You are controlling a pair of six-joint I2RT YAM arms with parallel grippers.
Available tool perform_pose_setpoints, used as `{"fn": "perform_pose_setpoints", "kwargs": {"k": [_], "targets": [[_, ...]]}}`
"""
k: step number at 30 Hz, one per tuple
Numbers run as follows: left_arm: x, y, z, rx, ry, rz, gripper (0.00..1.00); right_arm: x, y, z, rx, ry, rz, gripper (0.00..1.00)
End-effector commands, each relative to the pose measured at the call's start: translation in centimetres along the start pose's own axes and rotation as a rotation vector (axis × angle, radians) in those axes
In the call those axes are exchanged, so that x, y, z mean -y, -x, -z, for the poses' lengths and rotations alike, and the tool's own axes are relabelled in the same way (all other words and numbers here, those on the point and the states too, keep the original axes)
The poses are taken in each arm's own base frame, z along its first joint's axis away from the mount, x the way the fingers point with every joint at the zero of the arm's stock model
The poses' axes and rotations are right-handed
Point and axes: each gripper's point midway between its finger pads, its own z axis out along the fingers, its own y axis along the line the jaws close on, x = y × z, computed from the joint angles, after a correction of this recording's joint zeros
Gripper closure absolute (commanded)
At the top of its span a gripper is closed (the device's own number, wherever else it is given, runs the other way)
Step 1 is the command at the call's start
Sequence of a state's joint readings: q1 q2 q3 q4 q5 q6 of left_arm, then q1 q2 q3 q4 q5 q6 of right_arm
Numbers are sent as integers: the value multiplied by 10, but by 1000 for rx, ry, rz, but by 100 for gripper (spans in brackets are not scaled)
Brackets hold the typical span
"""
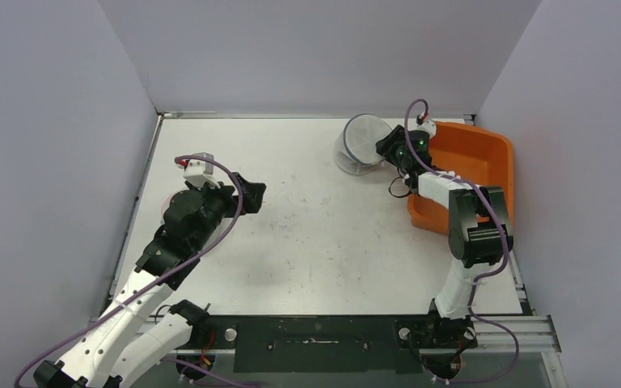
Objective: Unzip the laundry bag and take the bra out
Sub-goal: Move the laundry bag to the center of the board.
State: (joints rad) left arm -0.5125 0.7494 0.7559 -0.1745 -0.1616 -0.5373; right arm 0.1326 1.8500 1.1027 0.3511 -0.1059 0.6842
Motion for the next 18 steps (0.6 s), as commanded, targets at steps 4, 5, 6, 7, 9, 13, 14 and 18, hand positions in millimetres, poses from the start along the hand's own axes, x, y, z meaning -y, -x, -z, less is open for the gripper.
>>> {"fn": "perform_pose_setpoints", "kwargs": {"k": [4, 5, 6, 7, 9, 13, 14, 18], "targets": [[7, 14, 1, 52, -33, 8, 4, -41, 35, 7, 94, 123, -29, 77], [7, 14, 2, 52, -31, 10, 4, -46, 37, 11, 102, 136, -38, 82], [5, 14, 2, 53, -23, 15, 4, -50, 39, 16, 110, 147, -50, 87], [5, 13, 2, 52, -19, 19, 4, -56, 41, 23, 118, 162, -64, 92], [3, 13, 2, 51, -7, 31, 4, -70, 44, 40, 124, 192, -97, 95], [1, 15, 9, 48, 27, 89, 3, -94, 43, 83, 136, 211, -120, 95], [2, 15, 11, 49, 23, 107, 3, -99, 38, 94, 137, 216, -129, 95], [8, 6, 13, 27, -17, 200, 3, -106, 27, 137, 147, 237, -191, 95]]}}
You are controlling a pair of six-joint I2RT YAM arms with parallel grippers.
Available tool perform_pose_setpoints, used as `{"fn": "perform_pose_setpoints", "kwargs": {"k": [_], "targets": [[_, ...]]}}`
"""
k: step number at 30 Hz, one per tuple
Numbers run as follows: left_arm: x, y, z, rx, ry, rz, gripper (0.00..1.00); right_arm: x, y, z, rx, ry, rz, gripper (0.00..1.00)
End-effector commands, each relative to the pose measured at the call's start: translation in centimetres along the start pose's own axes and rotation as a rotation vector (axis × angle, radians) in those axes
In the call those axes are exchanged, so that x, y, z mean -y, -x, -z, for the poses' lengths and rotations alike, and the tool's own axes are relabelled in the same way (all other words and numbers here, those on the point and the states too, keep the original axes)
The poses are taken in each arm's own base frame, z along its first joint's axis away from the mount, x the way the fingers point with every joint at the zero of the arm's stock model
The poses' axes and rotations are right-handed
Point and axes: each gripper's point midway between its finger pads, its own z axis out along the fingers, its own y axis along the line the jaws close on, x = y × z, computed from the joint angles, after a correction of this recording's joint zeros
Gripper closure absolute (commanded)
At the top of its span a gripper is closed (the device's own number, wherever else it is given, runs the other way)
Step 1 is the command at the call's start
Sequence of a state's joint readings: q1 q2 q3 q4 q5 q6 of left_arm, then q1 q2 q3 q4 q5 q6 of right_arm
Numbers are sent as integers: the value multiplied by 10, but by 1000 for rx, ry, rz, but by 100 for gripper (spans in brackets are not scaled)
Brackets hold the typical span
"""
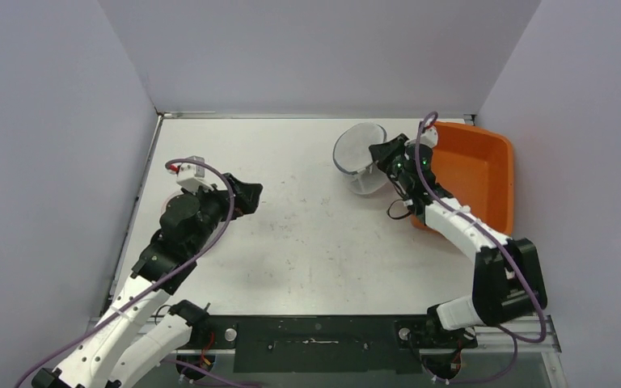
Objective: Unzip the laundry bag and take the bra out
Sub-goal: Move the laundry bag to the center of the board.
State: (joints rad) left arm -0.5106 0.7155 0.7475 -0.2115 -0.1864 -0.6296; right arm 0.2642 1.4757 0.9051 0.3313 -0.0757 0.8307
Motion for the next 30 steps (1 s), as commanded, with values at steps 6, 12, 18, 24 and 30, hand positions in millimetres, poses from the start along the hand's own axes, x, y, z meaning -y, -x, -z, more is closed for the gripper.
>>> {"fn": "perform_pose_setpoints", "kwargs": {"k": [6, 12, 18, 24, 30], "targets": [[29, -30, 5, -104, -147, 271, 2, -39, -5, 89, 129, 122, -248, 95], [41, -51, 9, -86, -214, 459, 2, -47, -28, 132, 216, 156, -432, 95], [42, -67, 16, -43, -186, 535, 4, -57, -81, 145, 169, 127, -475, 95], [47, -110, 12, -111, -149, 543, 4, -46, -112, 145, 159, 71, -456, 95], [54, -137, 6, -176, -158, 546, 4, -29, -130, 146, 134, 36, -439, 95]]}}
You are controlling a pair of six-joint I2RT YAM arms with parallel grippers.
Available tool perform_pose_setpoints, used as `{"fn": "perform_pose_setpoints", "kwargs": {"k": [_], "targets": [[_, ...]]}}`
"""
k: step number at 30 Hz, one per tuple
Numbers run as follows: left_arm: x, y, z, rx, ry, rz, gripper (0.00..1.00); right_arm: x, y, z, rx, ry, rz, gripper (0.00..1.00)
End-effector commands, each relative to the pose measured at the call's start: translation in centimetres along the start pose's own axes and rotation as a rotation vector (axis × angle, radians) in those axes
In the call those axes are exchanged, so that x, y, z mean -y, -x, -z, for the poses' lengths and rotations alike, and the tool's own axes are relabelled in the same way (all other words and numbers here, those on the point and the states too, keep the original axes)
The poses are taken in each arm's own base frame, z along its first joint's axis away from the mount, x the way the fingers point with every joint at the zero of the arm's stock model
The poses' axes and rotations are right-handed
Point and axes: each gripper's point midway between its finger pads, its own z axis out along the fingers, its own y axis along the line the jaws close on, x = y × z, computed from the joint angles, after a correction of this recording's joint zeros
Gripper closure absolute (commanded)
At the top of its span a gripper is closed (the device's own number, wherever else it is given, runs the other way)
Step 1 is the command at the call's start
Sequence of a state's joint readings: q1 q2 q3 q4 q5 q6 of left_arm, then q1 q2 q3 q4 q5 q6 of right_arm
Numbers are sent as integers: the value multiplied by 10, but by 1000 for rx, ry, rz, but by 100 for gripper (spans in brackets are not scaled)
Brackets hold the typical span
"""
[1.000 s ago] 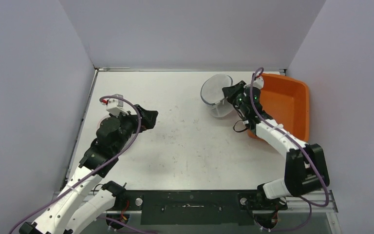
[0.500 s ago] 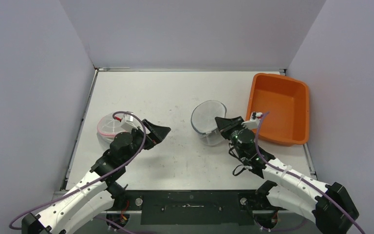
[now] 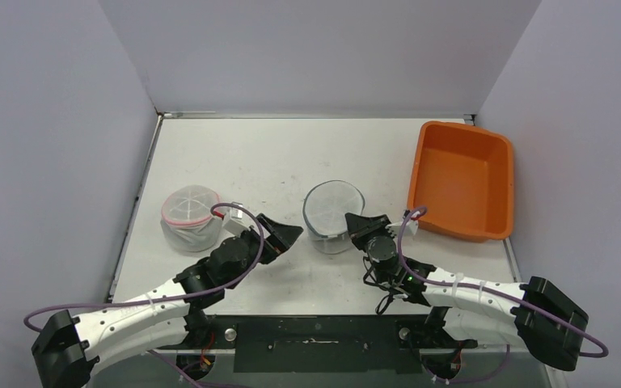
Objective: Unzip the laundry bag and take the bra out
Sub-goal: Move the laundry bag to the center of the board.
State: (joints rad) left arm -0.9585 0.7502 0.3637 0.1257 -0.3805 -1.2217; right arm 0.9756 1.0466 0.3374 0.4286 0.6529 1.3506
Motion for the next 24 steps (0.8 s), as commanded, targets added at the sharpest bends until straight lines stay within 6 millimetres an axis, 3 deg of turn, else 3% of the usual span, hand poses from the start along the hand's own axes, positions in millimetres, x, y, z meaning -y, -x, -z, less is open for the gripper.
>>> {"fn": "perform_pose_setpoints", "kwargs": {"k": [1, 10, 12, 20, 24], "targets": [[19, 3, -8, 29, -70, 62, 4, -9, 14, 2, 76, 33, -96, 95], [28, -23, -33, -61, -69, 51, 0, 6, 12, 10, 56, 8, -65, 95], [29, -30, -40, -85, -63, 49, 7, 6, 10, 11, 50, 7, -62, 95], [33, -41, -52, -123, -89, 39, 17, 2, 9, 15, 26, 32, 7, 95], [37, -48, -57, -163, -118, 30, 30, -1, 7, 17, 9, 62, 30, 95]]}}
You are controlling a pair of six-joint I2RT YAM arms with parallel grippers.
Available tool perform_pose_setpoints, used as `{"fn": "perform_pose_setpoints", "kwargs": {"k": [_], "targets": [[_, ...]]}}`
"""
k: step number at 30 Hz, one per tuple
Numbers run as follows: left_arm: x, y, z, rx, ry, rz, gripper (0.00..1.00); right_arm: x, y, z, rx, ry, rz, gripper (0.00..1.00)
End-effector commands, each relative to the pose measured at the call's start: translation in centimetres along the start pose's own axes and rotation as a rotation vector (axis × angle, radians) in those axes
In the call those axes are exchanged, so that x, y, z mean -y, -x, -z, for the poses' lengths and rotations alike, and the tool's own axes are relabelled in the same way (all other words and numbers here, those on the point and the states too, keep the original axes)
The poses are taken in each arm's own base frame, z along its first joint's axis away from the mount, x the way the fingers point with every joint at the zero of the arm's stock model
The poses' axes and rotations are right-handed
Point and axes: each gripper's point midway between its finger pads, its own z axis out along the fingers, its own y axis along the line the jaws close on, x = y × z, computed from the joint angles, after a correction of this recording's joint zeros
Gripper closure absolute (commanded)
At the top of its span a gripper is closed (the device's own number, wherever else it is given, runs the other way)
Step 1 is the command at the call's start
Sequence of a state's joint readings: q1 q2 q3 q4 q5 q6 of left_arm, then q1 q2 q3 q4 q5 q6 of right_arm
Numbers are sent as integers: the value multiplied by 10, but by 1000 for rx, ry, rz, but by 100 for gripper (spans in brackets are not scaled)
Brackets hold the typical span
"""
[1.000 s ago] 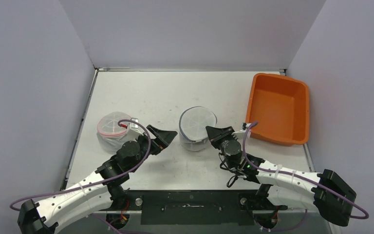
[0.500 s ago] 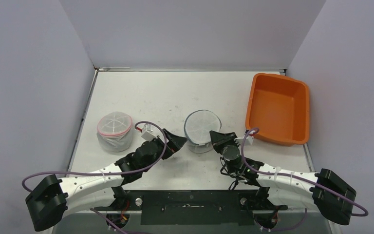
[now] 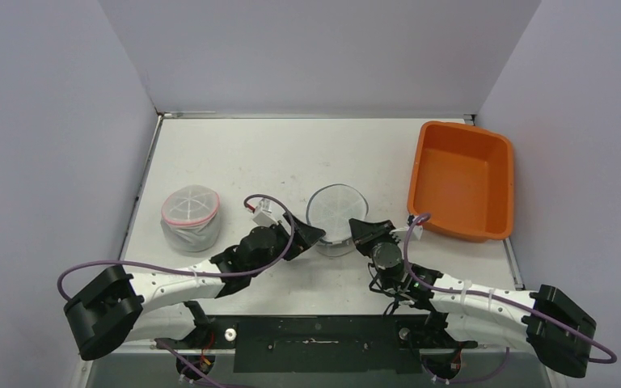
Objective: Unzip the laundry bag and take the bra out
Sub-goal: Move the laundry bag to the center of the board.
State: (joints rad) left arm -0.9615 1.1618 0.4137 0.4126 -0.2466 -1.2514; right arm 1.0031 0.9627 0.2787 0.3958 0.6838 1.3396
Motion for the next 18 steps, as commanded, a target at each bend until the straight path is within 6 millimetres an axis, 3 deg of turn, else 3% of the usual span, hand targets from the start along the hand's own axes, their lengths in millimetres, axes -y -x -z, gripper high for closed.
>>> {"fn": "perform_pose_setpoints", "kwargs": {"k": [1, 11, 18], "targets": [[44, 4, -7, -21, -147, 14, 33, -15, 4, 5, 3, 71, 16, 95], [40, 1, -19, -46, -160, 15, 45, -17, 1, 8, -23, 97, 72, 95], [42, 8, -20, -28, -164, -16, 82, -26, -13, 13, -108, 138, 133, 95]]}}
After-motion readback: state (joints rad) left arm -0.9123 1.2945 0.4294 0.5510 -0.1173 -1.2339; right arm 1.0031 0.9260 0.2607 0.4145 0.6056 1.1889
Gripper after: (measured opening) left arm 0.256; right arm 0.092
